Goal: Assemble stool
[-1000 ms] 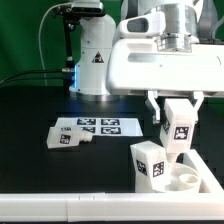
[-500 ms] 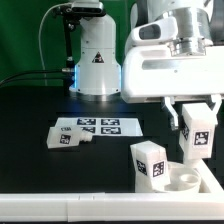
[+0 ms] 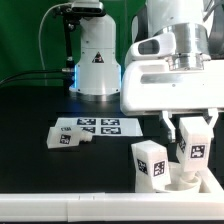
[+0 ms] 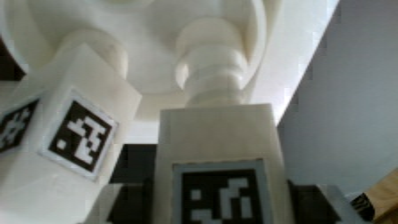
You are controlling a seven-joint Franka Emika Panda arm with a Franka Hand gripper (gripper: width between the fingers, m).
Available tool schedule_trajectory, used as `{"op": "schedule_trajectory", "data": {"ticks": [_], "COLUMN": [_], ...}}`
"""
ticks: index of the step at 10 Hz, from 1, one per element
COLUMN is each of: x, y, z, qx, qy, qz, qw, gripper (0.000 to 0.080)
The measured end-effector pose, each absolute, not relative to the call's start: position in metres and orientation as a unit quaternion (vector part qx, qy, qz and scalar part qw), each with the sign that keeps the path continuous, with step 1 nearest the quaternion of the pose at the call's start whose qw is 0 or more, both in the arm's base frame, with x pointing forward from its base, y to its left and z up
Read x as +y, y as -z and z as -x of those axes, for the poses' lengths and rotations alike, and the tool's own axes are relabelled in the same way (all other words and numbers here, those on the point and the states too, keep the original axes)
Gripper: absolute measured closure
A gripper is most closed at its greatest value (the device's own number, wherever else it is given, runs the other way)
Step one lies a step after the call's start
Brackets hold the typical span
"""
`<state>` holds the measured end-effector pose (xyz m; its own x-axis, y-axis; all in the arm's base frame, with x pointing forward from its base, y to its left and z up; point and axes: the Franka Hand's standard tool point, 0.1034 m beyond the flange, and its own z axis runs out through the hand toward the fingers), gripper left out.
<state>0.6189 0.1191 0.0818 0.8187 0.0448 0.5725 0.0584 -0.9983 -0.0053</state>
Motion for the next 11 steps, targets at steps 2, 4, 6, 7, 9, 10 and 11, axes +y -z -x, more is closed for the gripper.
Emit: {"op": "schedule_trajectory", "data": {"ticks": [2, 4, 6, 7, 9, 10, 11], "x": [0.119, 0.118, 0.117, 0.117, 0.118, 0.117, 0.116], "y": [-0.078, -0.077, -0.076, -0.076, -0.073, -0.067, -0.063], "z": [-0.621, -0.618, -0.614, -0.612, -0.609, -0.606, -0.604], "qx": [-0.027, -0.028, -0.028, -0.025, -0.024, -0.024, -0.024], "qy": [0.303, 0.306, 0.311, 0.313, 0.312, 0.306, 0.300], "qz": [0.952, 0.951, 0.950, 0.950, 0.950, 0.952, 0.954], "qw": [0.010, 0.009, 0.008, 0.008, 0.008, 0.007, 0.006], "gripper": [0.0465, 0.0465, 0.0465, 0.0465, 0.0465, 0.0465, 0.0465]}}
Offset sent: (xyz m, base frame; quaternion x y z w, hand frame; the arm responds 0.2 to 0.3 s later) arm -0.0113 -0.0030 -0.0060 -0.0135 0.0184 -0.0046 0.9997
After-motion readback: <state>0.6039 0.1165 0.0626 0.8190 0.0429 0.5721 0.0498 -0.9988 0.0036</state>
